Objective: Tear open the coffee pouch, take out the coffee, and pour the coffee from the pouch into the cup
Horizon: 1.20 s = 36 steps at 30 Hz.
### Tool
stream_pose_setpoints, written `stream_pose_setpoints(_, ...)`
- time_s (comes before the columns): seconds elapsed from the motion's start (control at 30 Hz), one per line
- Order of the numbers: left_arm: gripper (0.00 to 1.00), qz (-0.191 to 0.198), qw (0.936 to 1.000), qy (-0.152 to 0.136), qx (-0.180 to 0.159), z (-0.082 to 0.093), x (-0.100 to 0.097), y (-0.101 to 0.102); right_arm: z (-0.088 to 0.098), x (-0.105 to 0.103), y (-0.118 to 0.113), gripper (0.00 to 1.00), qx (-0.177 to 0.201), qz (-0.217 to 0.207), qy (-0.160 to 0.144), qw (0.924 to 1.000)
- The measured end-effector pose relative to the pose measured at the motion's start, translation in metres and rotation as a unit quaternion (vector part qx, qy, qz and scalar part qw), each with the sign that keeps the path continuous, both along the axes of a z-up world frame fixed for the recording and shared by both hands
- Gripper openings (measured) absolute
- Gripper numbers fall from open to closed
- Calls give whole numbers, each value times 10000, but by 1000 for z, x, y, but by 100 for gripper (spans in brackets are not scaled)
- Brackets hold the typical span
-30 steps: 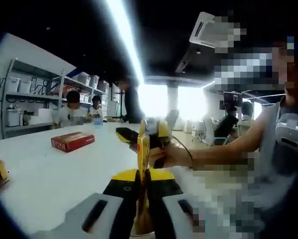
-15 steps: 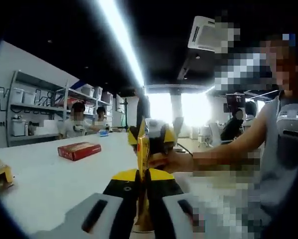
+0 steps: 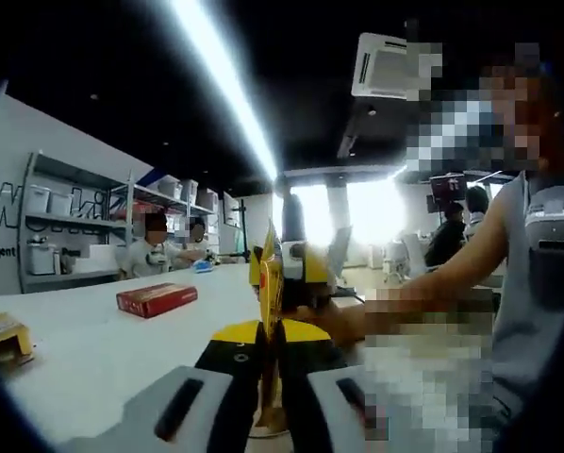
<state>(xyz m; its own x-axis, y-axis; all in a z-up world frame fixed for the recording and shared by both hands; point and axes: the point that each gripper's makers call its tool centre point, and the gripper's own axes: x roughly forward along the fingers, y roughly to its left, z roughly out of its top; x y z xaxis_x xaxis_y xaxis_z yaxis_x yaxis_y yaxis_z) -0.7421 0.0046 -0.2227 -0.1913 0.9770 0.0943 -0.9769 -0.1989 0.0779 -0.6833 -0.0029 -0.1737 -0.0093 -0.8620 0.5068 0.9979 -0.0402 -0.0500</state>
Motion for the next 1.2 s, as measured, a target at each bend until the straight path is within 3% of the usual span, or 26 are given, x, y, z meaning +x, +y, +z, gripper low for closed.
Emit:
stream_pose_setpoints(0.2, 9, -101, 9998, -105, 116, 1, -8, -1, 1, 4, -2, 20, -73, -85, -22, 9999)
stream_pose_setpoints(0.4, 9, -124, 9997, -160, 137, 0, -13, 0, -8, 13, -17, 17, 226, -59, 43, 9997)
stream_pose_setpoints(0.6, 9, -161, 9997, -155, 93, -1, -12, 1, -8, 14, -17, 12, 244, -146, 70, 9996)
stream_pose_setpoints(0.63, 9, -161, 9997, -167, 92, -2, -11, 0, -8, -34, 7, 12, 222, -146, 53, 9996)
stream_pose_setpoints(0.67, 9, -149, 9997, -149, 80, -2, -11, 0, -9, -57, 19, 11, 237, -151, 47, 9996)
stream_pose_setpoints(0.73, 9, -129, 9998, -129, 70, -2, -11, -1, -10, -38, 9, 11, 246, -162, 44, 9996)
stream_pose_setpoints(0.8, 9, -123, 9998, -135, 69, -2, -10, 0, -10, -44, 11, 10, 266, -188, 47, 9995)
stream_pose_setpoints(1.2, 12, -182, 9996, -142, 184, 0, -5, 0, -7, -25, 5, 8, 164, -16, -110, 9998)
